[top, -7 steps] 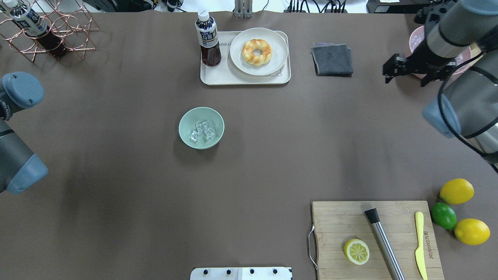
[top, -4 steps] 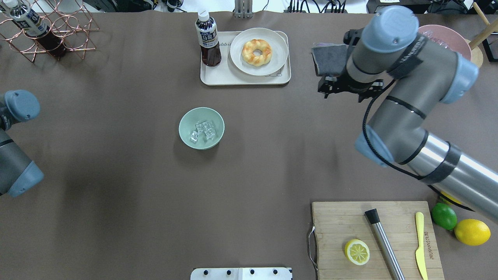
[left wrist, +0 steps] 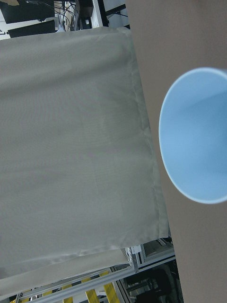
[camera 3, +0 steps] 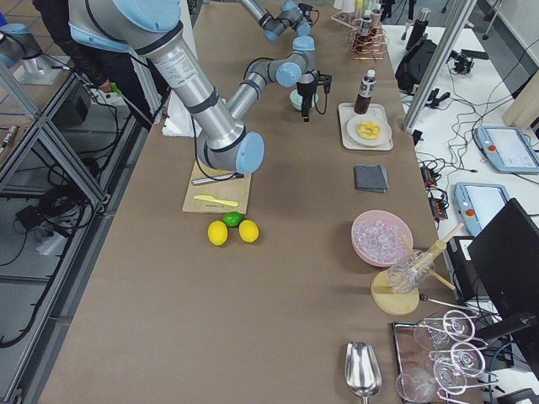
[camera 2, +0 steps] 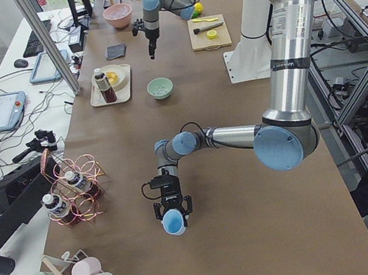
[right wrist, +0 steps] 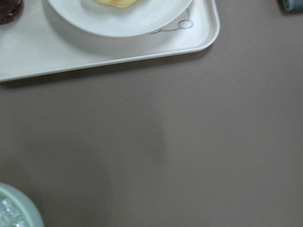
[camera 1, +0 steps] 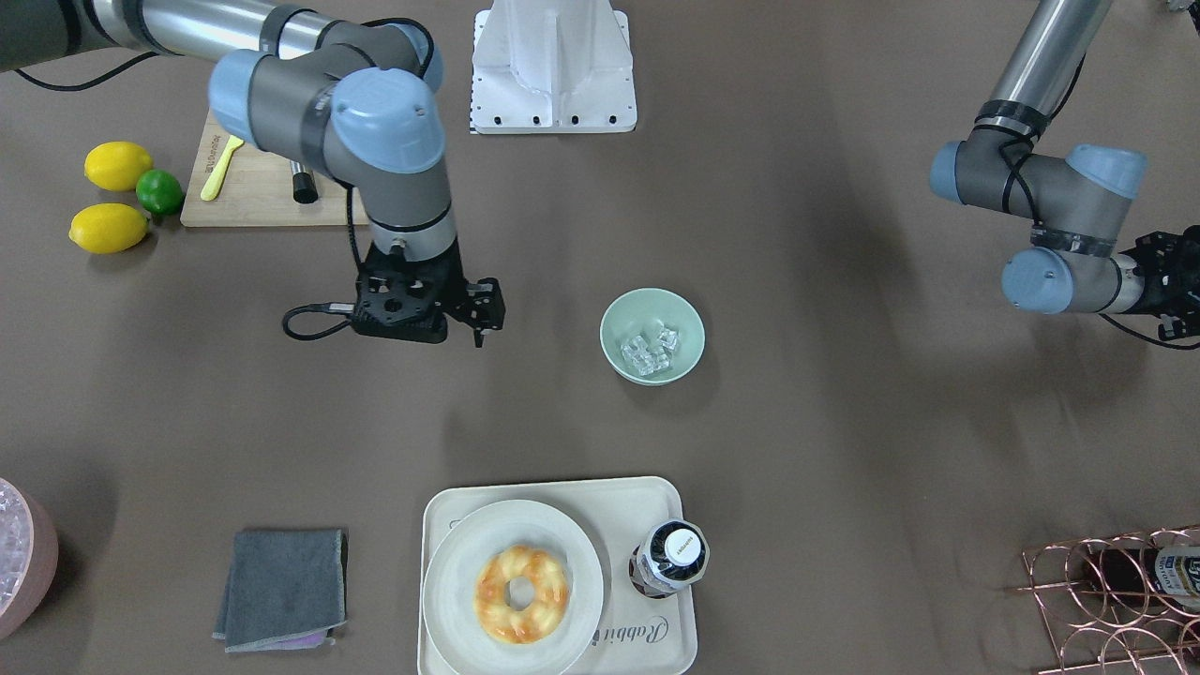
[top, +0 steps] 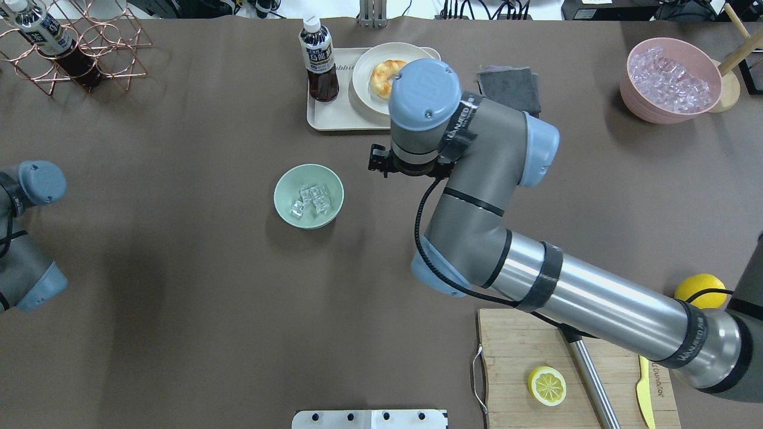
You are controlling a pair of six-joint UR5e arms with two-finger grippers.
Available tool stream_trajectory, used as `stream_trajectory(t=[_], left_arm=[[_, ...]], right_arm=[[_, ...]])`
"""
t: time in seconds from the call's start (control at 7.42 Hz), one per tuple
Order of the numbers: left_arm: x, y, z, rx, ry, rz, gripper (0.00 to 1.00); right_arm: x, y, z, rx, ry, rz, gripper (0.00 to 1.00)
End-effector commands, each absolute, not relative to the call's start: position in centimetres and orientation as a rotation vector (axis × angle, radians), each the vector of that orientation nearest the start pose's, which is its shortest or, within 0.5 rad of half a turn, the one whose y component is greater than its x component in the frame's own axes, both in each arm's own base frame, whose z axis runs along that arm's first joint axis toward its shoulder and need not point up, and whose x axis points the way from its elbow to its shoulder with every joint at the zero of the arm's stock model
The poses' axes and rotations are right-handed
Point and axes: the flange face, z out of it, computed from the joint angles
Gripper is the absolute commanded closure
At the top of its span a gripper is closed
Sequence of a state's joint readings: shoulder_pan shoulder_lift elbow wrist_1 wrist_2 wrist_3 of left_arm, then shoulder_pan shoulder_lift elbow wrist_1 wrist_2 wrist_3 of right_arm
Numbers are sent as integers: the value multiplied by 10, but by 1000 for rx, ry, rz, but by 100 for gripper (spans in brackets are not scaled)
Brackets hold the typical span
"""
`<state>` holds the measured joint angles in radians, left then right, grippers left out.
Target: Pour ice into bowl
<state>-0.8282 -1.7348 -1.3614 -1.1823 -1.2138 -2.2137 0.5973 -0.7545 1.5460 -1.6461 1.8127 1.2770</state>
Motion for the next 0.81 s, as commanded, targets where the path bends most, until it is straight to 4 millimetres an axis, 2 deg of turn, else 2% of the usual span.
stream_trajectory(t=[0.0,0.13,0.27,0.4,0.54,0.67], left_arm=[[253,-480,730,362,-483,-1349,31],[261,-487,719,366,-461,-1369,31],[267,-489,713,376,-445,-1389,30],[270,-488,713,378,-442,-1391,30],[270,-487,714,377,-444,-1389,25],[271,-488,713,377,-442,-1390,9]], right_arm=[[-609,-489,138,121,-739,168,1],[-632,-494,131,126,-750,153,1],[-644,-501,124,145,-759,152,1],[-652,-503,126,153,-764,142,1],[-657,-505,131,158,-772,133,1],[-662,-505,134,162,-782,129,2]])
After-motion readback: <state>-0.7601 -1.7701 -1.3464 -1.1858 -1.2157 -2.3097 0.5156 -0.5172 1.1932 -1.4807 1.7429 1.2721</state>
